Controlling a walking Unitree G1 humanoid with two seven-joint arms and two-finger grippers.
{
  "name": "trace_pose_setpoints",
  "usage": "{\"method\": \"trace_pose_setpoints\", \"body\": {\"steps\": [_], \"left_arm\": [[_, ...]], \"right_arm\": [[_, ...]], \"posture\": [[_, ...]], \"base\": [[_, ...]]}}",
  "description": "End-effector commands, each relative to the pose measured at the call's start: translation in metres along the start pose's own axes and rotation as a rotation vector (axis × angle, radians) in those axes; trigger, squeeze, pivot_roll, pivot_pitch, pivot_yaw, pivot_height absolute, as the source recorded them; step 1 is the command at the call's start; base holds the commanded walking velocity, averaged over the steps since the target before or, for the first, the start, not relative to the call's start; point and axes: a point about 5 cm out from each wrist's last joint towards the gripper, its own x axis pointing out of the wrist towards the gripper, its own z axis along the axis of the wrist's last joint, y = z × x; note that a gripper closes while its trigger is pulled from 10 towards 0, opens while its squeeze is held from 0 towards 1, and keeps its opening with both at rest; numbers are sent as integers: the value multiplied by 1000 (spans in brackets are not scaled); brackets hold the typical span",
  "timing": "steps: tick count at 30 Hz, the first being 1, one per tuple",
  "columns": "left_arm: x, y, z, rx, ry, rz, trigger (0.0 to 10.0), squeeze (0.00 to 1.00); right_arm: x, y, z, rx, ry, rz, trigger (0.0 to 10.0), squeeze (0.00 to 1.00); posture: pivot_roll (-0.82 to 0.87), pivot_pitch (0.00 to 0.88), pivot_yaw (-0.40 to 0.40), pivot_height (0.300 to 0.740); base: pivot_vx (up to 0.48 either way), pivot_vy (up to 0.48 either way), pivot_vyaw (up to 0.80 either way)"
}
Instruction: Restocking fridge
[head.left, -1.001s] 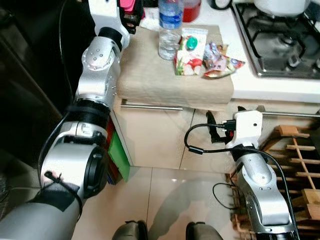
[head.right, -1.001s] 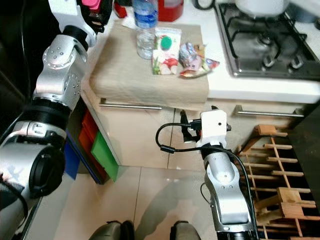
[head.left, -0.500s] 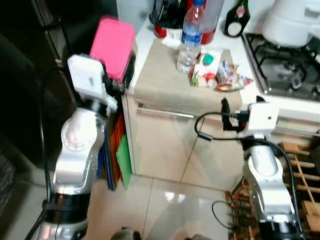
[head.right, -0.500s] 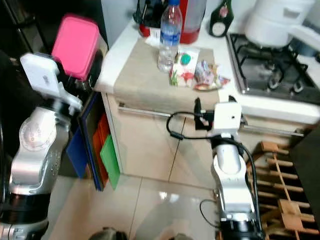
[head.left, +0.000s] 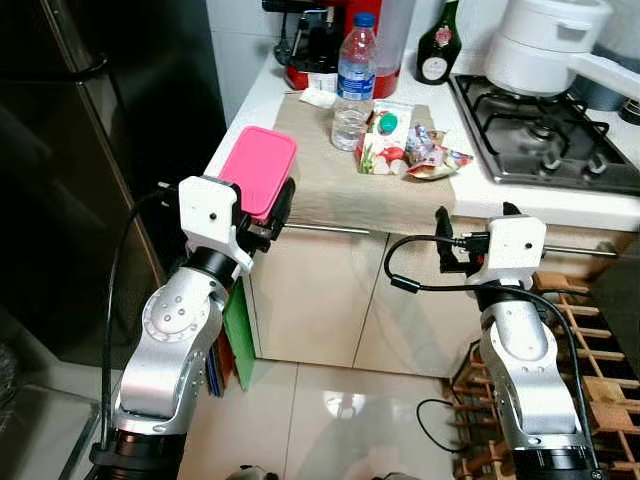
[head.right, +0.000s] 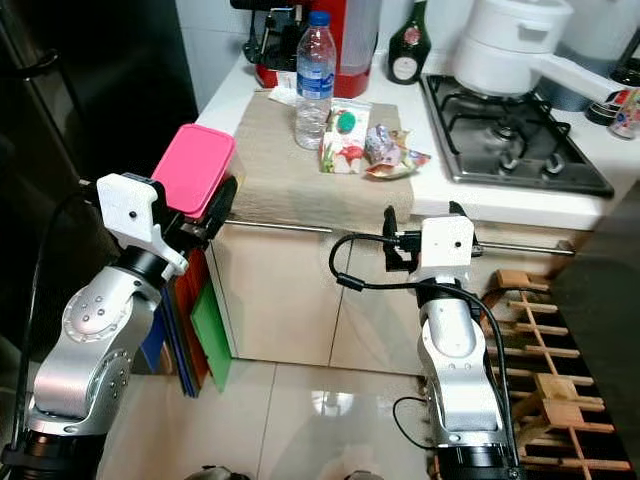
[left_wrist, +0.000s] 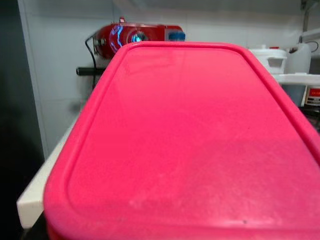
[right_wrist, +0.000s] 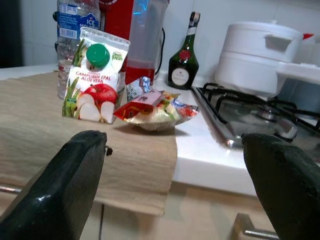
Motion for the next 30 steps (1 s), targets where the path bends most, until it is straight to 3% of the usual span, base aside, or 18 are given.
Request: {"method": "trace_pose_setpoints", "body": {"steps": [1,30], "left_arm": [[5,-3,0,-10,6,-14,10000,0],[10,-11,-2,-22,14,-41,10000,0]], "right_arm": [[3,-1,-2,12,17,0,10000,0],[4,-1,-9,18,60,18,10000,0]], "posture": [[-72,0,34,740],[-89,0,32,740]], "base": [[-251,0,0],[-285,0,0]]}}
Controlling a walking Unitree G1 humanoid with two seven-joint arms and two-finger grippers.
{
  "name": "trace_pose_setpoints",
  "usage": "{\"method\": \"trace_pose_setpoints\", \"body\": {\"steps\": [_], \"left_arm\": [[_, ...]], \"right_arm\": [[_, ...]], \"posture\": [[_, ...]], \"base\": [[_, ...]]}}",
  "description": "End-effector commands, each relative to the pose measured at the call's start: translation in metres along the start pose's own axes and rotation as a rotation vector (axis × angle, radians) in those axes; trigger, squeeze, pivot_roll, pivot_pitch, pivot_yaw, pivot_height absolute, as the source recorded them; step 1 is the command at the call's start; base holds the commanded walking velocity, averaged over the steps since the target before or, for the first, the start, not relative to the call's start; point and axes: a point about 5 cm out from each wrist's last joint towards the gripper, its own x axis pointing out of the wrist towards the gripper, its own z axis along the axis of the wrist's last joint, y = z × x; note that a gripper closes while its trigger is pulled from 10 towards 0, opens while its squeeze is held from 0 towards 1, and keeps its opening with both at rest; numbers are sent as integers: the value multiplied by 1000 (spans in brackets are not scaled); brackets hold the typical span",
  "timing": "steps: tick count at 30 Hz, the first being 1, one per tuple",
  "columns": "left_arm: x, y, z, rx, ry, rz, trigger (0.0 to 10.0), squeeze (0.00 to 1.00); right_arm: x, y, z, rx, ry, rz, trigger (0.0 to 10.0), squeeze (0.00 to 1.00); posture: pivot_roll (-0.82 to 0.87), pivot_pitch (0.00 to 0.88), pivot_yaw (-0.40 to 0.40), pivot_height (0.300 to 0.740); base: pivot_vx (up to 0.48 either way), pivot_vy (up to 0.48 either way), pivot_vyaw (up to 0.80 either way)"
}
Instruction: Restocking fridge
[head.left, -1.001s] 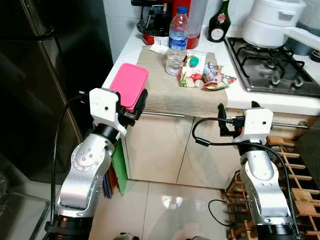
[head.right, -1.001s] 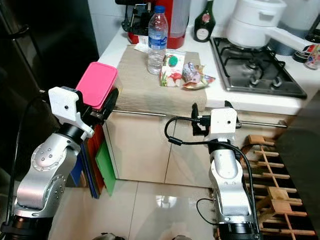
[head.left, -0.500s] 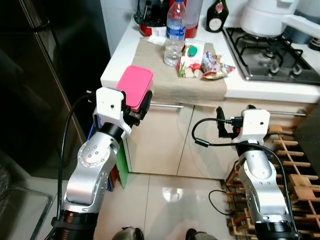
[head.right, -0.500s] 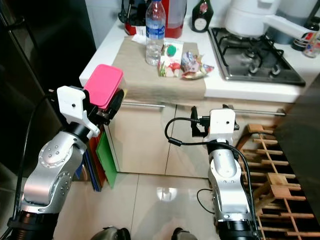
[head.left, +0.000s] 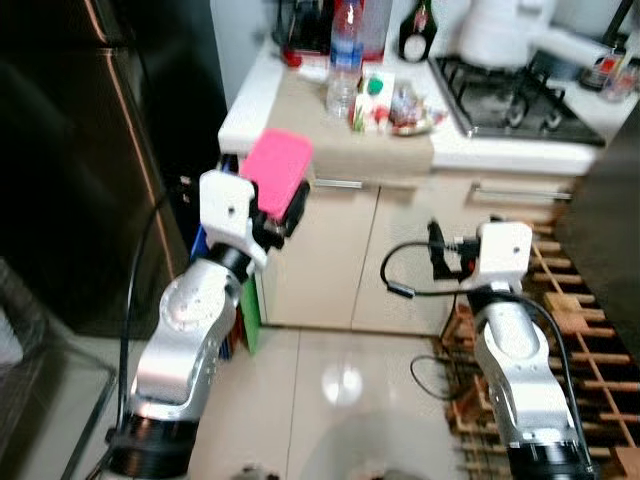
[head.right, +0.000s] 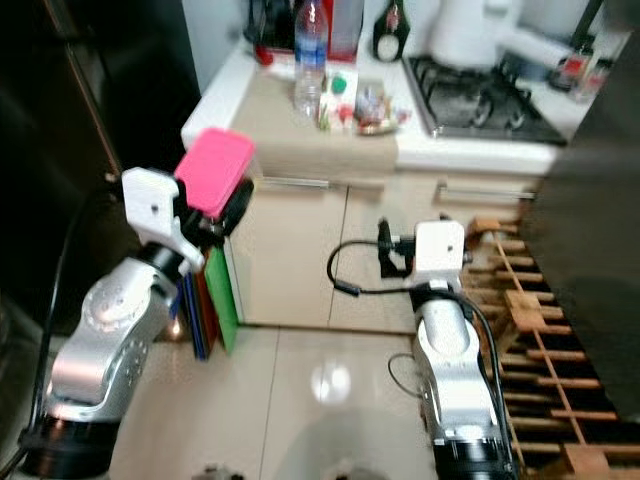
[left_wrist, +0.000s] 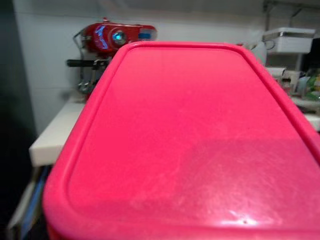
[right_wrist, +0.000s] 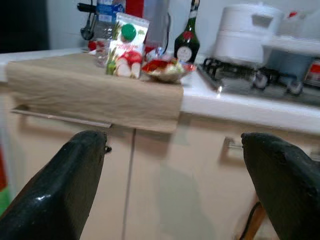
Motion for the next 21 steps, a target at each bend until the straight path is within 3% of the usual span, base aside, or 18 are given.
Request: {"method": "trace_pose_setpoints", "body": {"steps": [1,18,21], "left_arm": [[1,-3,3,6,-12,-16,10000,0],[-1,-4,0,2,-2,-1,10000,0],[-1,-2,-2,-5,3,11,10000,0]], "right_arm": [[0,-3,0,-6,5,-5,10000,0],[0,-3,-2,-24,13,17,10000,0],[-1,-5,-3,-29,15,17,10000,0]], "posture": [[-89,0,32,740],[-84,0,20,740],[-86,0,19,740]], "base": [[-285,0,0],[-287,0,0],[0,0,0]]}}
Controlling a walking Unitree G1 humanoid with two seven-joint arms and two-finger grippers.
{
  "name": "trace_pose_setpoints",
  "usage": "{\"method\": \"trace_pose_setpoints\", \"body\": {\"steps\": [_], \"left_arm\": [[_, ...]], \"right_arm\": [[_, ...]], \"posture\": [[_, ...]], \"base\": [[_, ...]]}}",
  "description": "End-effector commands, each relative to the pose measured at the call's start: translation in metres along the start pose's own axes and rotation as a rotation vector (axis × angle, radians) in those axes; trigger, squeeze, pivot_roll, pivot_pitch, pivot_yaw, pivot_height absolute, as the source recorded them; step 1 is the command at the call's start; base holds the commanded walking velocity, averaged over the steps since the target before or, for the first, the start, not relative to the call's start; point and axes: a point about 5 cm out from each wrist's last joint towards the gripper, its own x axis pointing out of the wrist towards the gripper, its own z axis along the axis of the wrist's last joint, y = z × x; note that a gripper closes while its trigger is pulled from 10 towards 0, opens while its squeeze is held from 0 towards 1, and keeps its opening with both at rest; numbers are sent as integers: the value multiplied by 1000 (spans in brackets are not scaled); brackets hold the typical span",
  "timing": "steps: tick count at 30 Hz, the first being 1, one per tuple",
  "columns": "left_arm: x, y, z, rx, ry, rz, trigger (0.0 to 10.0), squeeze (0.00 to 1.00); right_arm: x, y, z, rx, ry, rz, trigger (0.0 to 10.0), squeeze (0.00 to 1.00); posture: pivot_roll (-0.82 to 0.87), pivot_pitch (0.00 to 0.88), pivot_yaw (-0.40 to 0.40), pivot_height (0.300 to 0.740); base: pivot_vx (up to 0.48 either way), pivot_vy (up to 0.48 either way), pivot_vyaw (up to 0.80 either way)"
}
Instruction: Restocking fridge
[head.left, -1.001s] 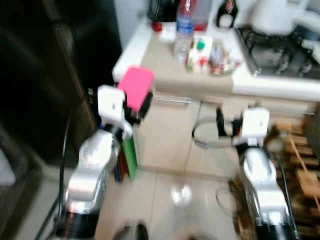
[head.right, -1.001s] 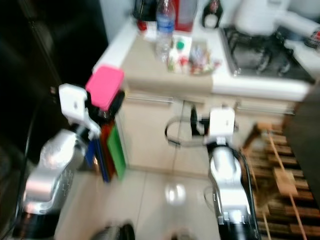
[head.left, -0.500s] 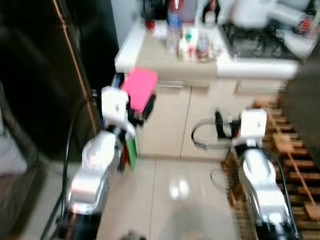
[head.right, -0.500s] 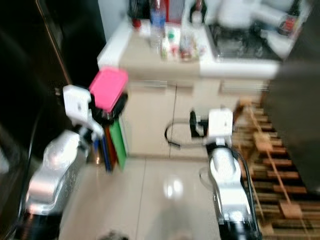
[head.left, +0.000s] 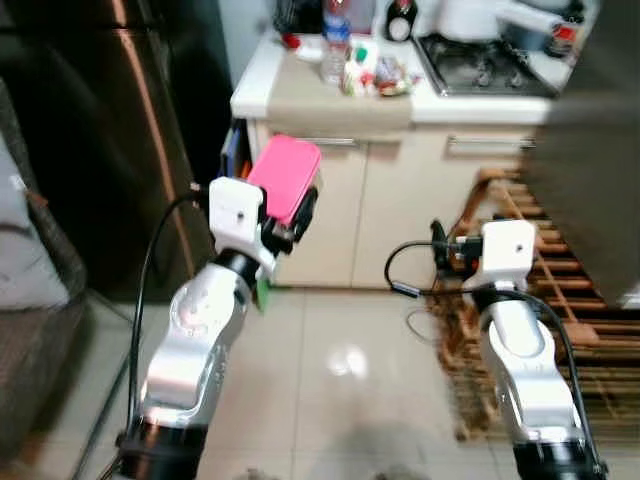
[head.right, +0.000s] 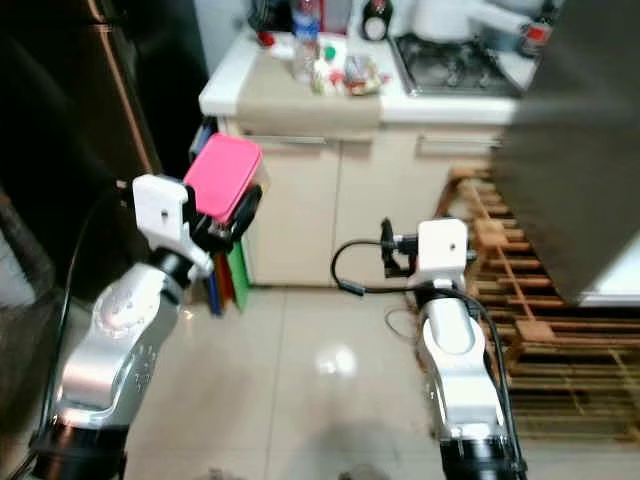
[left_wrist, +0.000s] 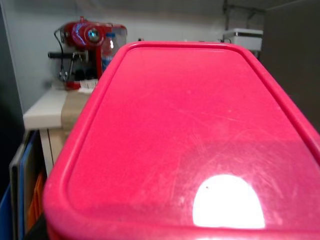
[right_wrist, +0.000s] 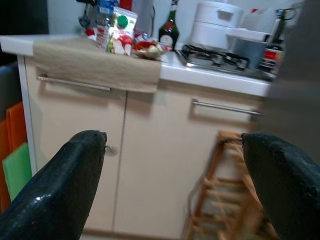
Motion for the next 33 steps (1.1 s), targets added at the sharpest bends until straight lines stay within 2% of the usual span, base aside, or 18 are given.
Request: {"method": "trace_pose_setpoints", "body": {"steps": [1,7,14,33], "left_arm": [[1,3,3,0,-14,17,10000,0],[0,13,-4,-32,24,67,10000,0],[1,15,-7,-36,34,83,10000,0],[6,-1,-4,-50,0,31,10000,0]], "right_arm": [[1,-2,4,-7,-13,0,10000,0],[0,-4,2,-12,-8,-6,10000,0],[0,-4,2,-18,-4,-3,10000,0],[3,-4,3,-36,-10,1,10000,0]], "posture": [[-86,0,19,740],[-89,0,21,740],[-89,0,21,740],[-105,0,27,740]], "base": [[0,0,0],[0,0,0],[0,-415,0],[0,-447,0]]}}
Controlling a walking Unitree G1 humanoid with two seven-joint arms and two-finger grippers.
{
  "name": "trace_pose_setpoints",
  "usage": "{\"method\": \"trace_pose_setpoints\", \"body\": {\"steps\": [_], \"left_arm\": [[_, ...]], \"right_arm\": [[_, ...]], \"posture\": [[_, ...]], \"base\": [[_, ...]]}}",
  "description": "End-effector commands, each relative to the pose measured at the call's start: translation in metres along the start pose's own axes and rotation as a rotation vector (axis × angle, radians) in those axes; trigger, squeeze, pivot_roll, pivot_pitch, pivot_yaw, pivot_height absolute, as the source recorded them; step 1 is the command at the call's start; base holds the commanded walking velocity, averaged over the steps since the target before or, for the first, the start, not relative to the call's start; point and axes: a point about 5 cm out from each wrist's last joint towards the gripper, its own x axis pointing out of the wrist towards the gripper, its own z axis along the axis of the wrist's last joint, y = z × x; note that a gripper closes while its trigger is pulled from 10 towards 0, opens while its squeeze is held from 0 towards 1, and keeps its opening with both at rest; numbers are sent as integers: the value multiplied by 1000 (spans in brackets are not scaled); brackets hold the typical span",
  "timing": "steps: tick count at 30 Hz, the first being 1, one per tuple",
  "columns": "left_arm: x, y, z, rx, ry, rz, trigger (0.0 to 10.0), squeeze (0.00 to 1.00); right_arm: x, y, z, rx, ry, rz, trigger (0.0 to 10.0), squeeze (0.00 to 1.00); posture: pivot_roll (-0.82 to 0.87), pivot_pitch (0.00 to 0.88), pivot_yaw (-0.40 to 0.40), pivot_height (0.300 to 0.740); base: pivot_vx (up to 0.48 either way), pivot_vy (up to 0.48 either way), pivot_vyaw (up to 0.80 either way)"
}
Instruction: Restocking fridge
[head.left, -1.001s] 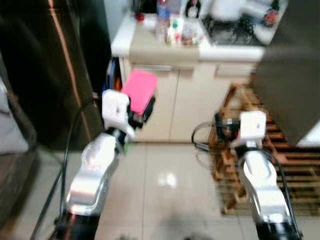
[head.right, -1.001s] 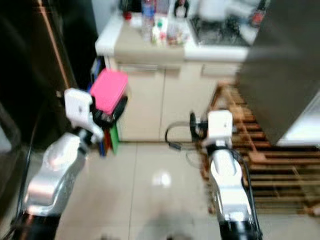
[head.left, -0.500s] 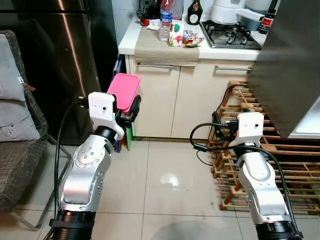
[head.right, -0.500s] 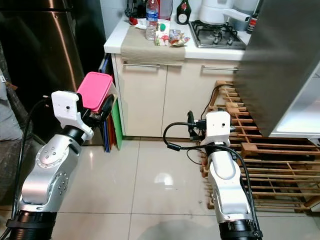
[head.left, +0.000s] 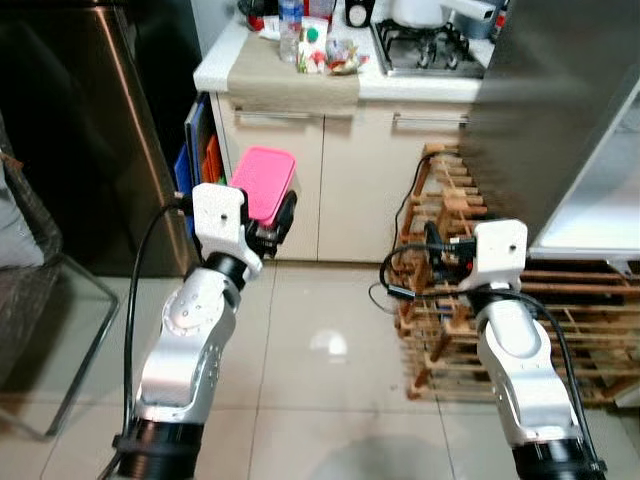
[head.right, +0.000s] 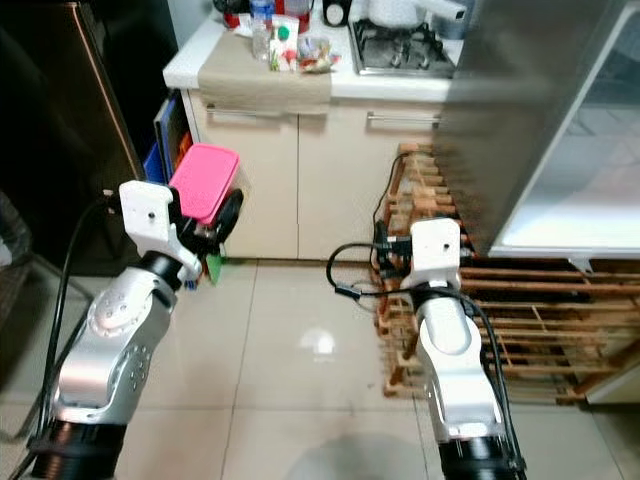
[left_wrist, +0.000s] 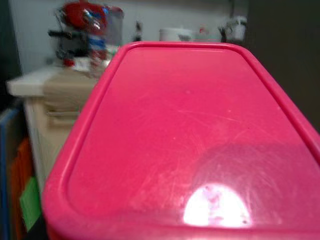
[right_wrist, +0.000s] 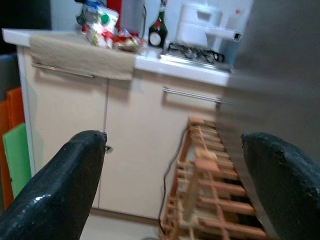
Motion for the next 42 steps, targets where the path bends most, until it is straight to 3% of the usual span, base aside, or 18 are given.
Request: {"method": "trace_pose_setpoints", "body": {"steps": [1,9,35,42], "left_arm": [[3,-7,7,11,-32,-32,10000,0],[7,-2,8,29,-30,-32,10000,0],[23,1,12,15,-49,2,10000,0],[26,2,15,10,-72,21,10000,0]], "right_arm": [[2,-5,3,-13,-8,-16,10000,0],[-5,-1,-3,-12,10,-9,10000,0],[-10,-7,-5,-17,18,-43,10000,0],[-10,-13,-3,-40,13,-19,10000,0]], "posture": [[-105,0,27,740],[-103,0,36,740],[-134,0,50,740],[-141,0,52,740]], "base": [[0,-461,0],[0,-460,0],[0,-454,0],[178,-104,0]]}}
